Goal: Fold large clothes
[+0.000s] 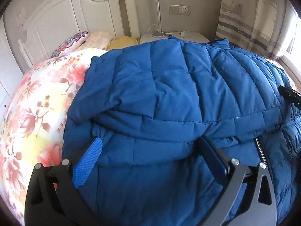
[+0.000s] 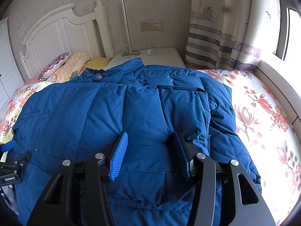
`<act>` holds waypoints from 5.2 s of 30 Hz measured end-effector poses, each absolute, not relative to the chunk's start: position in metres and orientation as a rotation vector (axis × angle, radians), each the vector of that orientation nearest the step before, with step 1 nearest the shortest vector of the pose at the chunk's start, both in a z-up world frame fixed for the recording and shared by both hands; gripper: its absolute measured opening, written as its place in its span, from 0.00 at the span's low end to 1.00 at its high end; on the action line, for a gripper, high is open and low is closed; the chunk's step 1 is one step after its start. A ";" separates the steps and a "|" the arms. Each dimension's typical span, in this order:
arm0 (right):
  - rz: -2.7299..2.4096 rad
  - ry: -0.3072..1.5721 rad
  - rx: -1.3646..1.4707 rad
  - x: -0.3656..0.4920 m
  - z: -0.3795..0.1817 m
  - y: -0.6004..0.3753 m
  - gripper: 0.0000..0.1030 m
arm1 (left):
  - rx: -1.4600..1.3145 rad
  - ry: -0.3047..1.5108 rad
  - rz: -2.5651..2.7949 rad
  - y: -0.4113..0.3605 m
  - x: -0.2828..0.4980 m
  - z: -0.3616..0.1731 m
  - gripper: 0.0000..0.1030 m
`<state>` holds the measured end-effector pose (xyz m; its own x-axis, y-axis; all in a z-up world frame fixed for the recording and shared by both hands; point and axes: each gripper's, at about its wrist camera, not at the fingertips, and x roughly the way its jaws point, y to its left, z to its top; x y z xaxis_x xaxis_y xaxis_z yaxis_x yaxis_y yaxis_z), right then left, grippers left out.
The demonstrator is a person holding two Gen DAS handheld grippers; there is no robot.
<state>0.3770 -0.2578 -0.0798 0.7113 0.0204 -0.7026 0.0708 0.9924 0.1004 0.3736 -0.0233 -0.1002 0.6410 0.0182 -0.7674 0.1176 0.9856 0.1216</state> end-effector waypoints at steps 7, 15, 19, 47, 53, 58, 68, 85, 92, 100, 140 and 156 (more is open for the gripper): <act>-0.062 0.727 0.099 0.366 -0.072 -0.253 0.50 | 0.211 0.871 -0.027 -0.029 0.371 -0.104 0.98; 0.072 0.795 -0.171 0.333 -0.077 -0.178 0.69 | 0.200 0.871 -0.033 -0.028 0.373 -0.104 0.98; 0.076 0.850 -0.175 0.338 -0.085 -0.179 0.69 | 0.199 0.871 -0.033 -0.027 0.373 -0.104 0.98; 0.013 0.870 0.100 0.254 -0.081 -0.258 0.85 | 0.131 0.879 -0.071 -0.005 0.293 -0.090 0.97; 0.215 0.934 -0.207 0.226 -0.099 -0.176 0.87 | 0.382 0.830 -0.117 -0.061 0.254 -0.105 0.98; 0.189 0.930 -0.152 0.223 -0.094 -0.185 0.88 | 0.267 0.878 -0.116 -0.040 0.255 -0.098 0.98; 0.131 0.943 -0.070 0.178 -0.097 -0.245 0.88 | 0.043 0.946 0.019 0.059 0.232 -0.098 0.98; 0.256 0.883 -0.183 0.123 -0.081 -0.194 0.89 | 0.267 0.864 -0.175 -0.005 0.161 -0.093 0.98; 0.228 0.910 -0.111 0.095 -0.088 -0.232 0.89 | 0.165 0.883 -0.119 0.047 0.137 -0.110 0.98; 0.269 0.833 -0.089 0.068 -0.080 -0.209 0.90 | 0.167 0.802 -0.222 0.019 0.099 -0.080 0.98; 0.143 0.812 0.125 -0.018 -0.105 -0.297 0.68 | 0.038 0.854 -0.157 0.097 0.063 -0.110 0.96; 0.243 0.729 0.049 -0.032 -0.091 -0.282 0.21 | 0.139 0.762 -0.191 0.100 0.028 -0.078 0.10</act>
